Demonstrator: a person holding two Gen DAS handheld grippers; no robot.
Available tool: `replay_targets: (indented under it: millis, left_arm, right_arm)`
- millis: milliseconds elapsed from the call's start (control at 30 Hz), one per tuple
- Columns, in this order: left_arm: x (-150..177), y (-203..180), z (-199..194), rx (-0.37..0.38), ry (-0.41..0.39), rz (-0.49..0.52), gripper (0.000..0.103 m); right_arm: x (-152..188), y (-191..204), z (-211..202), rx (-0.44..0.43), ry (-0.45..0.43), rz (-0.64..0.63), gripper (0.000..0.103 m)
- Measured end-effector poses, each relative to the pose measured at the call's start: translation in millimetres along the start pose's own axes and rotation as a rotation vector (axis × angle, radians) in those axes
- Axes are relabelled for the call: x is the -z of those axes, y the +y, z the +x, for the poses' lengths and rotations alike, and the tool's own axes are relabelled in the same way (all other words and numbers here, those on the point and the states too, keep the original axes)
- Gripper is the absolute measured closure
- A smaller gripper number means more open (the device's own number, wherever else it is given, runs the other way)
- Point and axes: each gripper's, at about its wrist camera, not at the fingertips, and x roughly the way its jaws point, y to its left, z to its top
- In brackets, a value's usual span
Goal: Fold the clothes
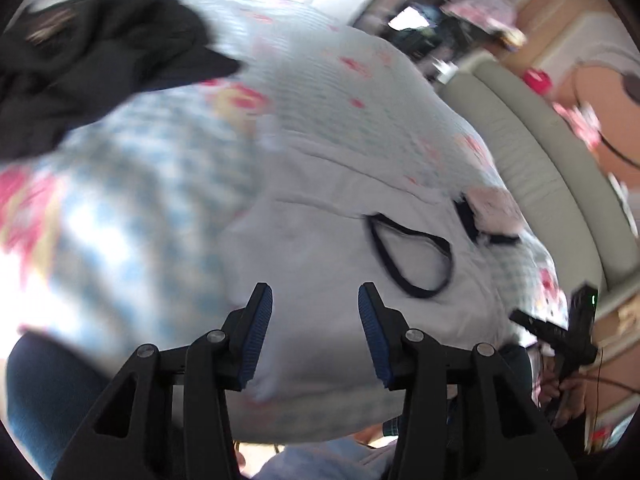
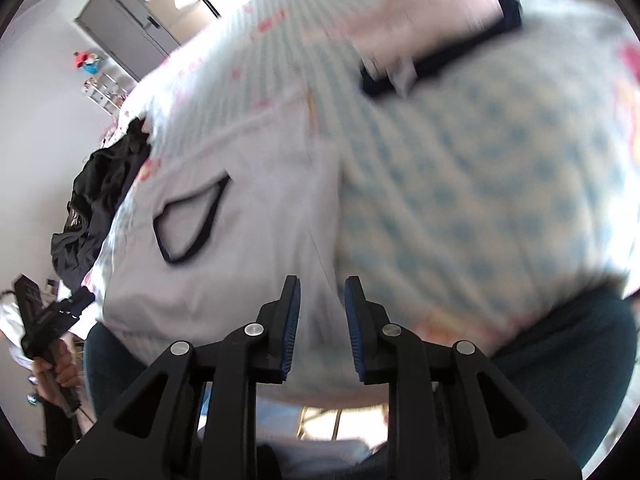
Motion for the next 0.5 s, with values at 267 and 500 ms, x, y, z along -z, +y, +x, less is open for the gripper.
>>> replay_targets:
  millis: [267, 500]
  left_arm:
    - [22.9, 10.2, 37.3, -0.204, 0.133, -0.016, 0.069]
    - [-2.0, 11.5, 19.2, -0.222, 0.04, -0.008, 0.062]
  right_arm:
    - [-1.8, 24.1, 57.8, -0.037, 0.111, -0.047, 0.082]
    - [-30.5, 23.9, 53.0, 0.011, 0.072, -0.085, 0.079]
